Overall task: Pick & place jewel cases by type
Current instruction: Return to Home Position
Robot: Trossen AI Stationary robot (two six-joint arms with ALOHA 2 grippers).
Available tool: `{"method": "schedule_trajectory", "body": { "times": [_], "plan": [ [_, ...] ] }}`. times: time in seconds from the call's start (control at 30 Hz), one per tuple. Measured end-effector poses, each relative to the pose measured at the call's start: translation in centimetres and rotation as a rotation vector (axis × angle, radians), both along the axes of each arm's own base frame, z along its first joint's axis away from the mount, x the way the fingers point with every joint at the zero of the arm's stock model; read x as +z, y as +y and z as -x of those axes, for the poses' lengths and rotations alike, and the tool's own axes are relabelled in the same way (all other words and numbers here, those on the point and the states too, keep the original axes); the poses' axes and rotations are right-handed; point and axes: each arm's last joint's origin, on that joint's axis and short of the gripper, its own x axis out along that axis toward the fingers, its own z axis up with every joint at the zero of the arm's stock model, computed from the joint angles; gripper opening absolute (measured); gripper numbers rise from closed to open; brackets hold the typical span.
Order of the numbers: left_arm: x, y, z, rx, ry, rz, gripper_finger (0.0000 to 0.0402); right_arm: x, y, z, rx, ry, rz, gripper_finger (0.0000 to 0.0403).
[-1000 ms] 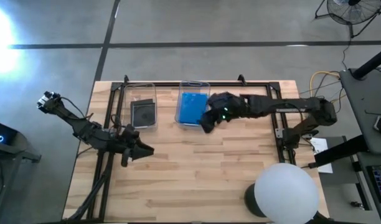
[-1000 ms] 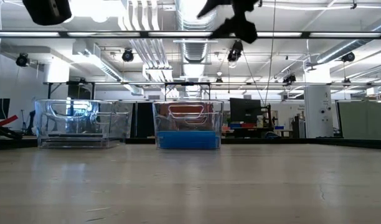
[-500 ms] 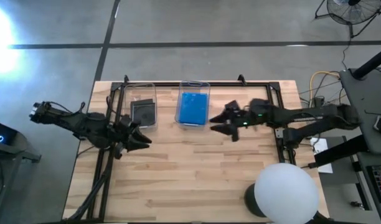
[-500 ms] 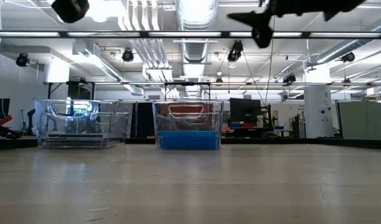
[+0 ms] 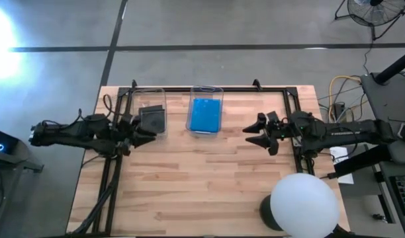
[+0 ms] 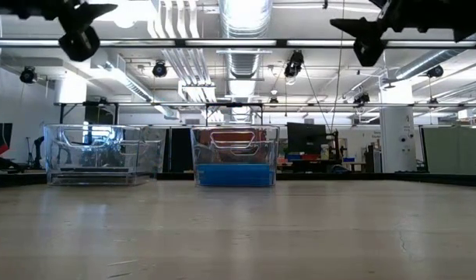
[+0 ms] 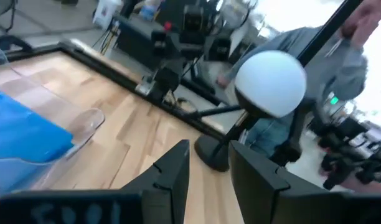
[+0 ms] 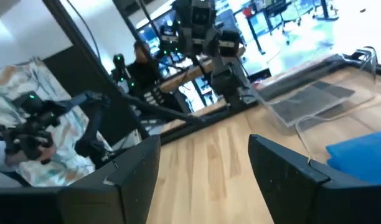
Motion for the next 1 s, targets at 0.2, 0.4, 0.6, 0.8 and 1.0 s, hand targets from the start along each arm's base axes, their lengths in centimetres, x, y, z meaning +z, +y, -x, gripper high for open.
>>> {"method": "schedule_trajectory", "body": {
  "times": [0.2, 0.4, 0.6, 0.8, 1.0],
  "plan": [
    [-2.7, 0.1, 1.3, 0.007, -0.118, 0.037, 0.0094, -1.2, -0.2, 1.0, -0.078, 0.006, -0.024, 0.0237],
    [-5.1, 0.2, 2.1, 0.016, -0.145, 0.024, 0.0094, -2.6, -0.1, 1.3, -0.066, -0.014, 0.085, 0.0237],
    [-7.4, 0.2, 2.1, 0.019, -0.126, -0.015, 0.0094, -3.3, 0.0, 1.6, -0.068, -0.108, 0.204, 0.0237],
    [-9.5, 0.2, 1.5, 0.027, -0.058, 0.031, 0.0094, -5.1, 0.0, 1.8, -0.065, -0.07, 0.199, 0.0236],
    [-10.9, 0.5, 1.2, 0.13, -0.03, 0.031, 0.0094, -6.6, 0.0, 2.5, -0.072, -0.128, 0.23, 0.0235]
  ]
}}
